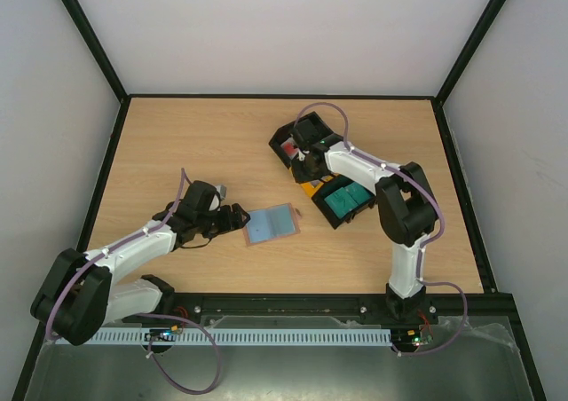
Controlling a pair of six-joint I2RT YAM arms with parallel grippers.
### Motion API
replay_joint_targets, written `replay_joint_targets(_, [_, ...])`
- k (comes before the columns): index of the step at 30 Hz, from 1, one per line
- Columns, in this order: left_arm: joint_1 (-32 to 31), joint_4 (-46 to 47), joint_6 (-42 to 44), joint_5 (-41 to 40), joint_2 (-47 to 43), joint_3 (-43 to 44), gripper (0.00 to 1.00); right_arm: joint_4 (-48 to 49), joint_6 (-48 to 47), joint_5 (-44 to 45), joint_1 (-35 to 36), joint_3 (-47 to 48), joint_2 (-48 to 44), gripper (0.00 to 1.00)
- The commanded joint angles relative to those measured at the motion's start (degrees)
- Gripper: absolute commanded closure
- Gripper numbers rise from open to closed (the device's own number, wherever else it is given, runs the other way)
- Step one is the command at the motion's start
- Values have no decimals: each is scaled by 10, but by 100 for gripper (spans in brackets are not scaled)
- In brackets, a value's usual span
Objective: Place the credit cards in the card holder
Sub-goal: Pick up the credit card from the storage box.
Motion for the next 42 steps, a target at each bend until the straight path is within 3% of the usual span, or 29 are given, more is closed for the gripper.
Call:
replay_joint_targets(1, [2, 0, 5, 3, 5, 9, 19, -20, 0, 0, 0, -9, -21, 86])
replay_joint_targets(25, [3, 2, 5, 9, 8, 11, 19, -26, 7, 8, 0, -11, -70, 98])
replay_joint_targets(36, [3, 11, 0, 12, 0, 15, 19, -2, 22, 196, 0, -23, -130, 98])
replay_joint_targets(42, [3, 17, -13, 10, -25, 12, 19, 18, 37, 77, 1, -43, -178, 98])
